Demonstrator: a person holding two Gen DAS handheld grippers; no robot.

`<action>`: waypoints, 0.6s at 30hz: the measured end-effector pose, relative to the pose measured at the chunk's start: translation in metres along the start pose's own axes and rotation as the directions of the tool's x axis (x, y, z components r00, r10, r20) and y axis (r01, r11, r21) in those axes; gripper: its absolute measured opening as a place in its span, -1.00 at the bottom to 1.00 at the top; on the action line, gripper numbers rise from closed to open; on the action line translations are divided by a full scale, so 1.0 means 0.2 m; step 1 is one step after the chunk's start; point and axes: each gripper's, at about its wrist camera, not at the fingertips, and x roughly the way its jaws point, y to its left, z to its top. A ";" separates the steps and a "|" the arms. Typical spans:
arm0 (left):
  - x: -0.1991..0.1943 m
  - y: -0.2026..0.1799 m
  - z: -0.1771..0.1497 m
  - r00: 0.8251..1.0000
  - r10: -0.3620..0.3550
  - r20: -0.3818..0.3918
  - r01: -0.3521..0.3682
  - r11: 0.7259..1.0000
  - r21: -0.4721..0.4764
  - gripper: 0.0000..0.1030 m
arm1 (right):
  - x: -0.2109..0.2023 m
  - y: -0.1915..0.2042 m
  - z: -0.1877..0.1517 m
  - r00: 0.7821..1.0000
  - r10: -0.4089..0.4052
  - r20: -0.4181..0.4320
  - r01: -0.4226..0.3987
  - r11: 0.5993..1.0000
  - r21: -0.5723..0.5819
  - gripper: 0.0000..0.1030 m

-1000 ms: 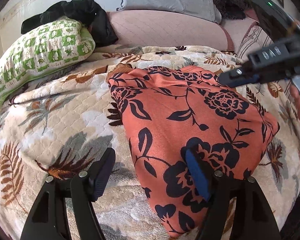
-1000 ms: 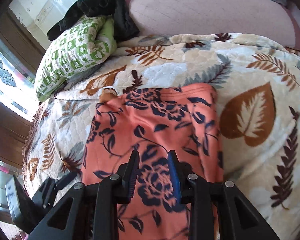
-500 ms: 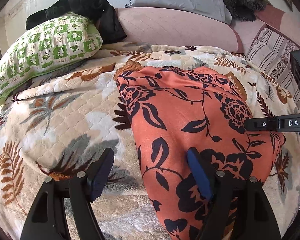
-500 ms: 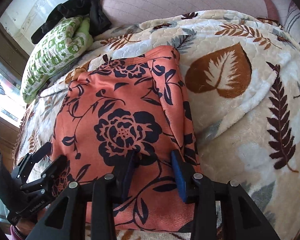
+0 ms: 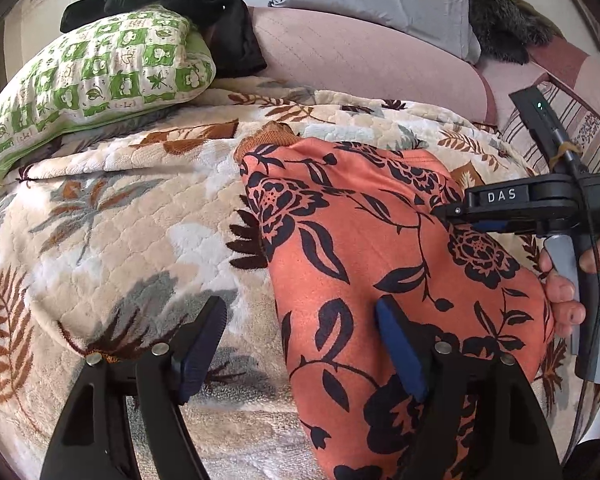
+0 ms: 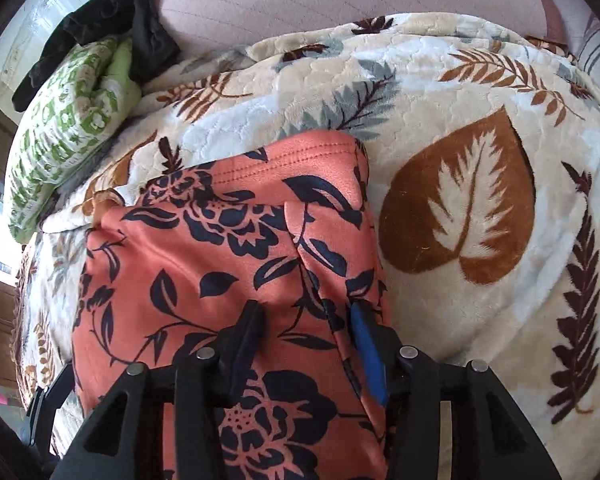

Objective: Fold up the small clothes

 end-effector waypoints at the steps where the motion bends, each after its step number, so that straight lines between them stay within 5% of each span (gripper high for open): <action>1: 0.00 -0.01 0.00 1.000 0.002 0.003 -0.002 1.000 0.005 0.52 | -0.01 0.01 0.00 1.000 -0.005 0.008 0.005 1.000 -0.015 0.09; 5: -0.01 -0.01 0.01 1.000 0.008 0.005 -0.008 1.000 0.011 0.52 | -0.09 0.03 -0.03 1.000 0.016 0.027 -0.015 0.999 -0.037 0.12; 8: -0.02 0.00 0.01 1.000 -0.004 0.005 0.004 1.000 0.003 0.52 | -0.22 -0.05 -0.09 0.989 0.123 0.087 -0.127 0.991 0.043 0.22; 11: -0.02 0.00 0.02 1.000 -0.030 -0.004 0.030 1.000 -0.006 0.52 | -0.31 -0.15 -0.17 0.964 0.211 0.160 -0.229 0.968 0.104 0.40; 18: 0.00 0.00 0.04 0.993 -0.114 -0.025 0.114 0.993 -0.020 0.52 | -0.26 -0.48 -0.22 0.931 0.325 0.168 -0.361 0.893 0.270 0.44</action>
